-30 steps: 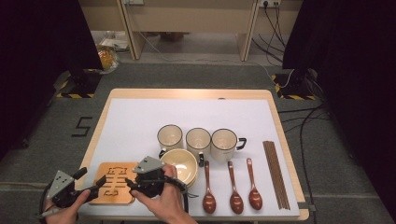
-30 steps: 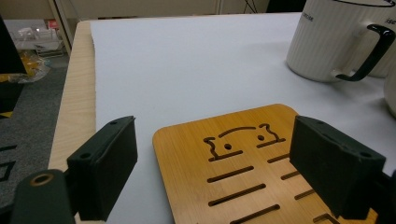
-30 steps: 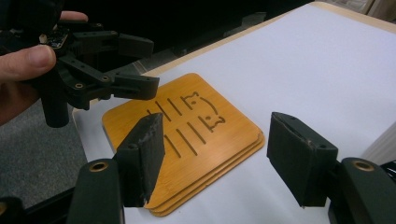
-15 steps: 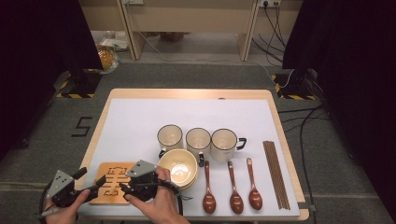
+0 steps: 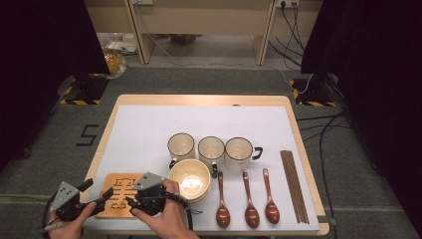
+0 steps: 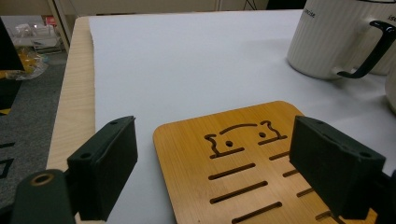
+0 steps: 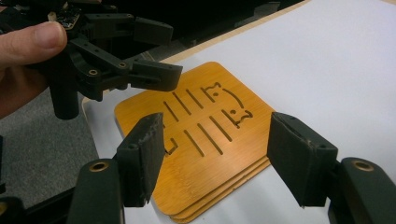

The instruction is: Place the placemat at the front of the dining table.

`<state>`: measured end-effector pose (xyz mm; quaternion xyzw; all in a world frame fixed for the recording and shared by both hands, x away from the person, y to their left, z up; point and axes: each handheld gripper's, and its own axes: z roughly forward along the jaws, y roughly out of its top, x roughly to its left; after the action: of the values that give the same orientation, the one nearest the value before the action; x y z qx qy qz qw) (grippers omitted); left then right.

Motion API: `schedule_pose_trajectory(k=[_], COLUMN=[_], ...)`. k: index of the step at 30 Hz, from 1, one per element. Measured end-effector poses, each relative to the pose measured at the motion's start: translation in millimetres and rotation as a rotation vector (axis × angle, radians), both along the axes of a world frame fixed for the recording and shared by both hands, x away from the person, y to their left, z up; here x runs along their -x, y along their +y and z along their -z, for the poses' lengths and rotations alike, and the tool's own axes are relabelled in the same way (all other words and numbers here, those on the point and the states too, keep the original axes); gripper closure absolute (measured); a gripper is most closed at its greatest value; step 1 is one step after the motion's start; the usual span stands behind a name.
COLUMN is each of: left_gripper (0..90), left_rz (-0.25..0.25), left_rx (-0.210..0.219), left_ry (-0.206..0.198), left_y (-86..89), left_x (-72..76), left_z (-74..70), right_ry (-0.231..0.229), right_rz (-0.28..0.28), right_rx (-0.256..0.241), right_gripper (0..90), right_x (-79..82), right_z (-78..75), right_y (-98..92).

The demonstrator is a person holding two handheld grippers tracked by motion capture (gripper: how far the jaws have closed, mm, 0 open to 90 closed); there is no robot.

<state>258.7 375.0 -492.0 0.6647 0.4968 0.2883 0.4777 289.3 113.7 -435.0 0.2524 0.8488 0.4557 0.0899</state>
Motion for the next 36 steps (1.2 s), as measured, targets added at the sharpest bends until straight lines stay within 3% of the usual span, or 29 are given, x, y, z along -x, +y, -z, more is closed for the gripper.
schedule_pose_trajectory(k=[16,36], left_gripper=[14.6,14.7], left_rz=[-0.002,0.007], left_rx=[0.006,0.011], left_ry=[0.011,0.025], left_y=[2.8,4.4], left_x=[-0.9,-2.6], left_z=[1.4,2.2], right_ry=[-0.009,0.055], right_rz=[-0.019,-0.041], right_rx=[0.030,0.040], right_gripper=[36.7,36.3], right_x=[6.0,8.4], right_z=[8.1,28.2], right_y=[10.4,16.4])
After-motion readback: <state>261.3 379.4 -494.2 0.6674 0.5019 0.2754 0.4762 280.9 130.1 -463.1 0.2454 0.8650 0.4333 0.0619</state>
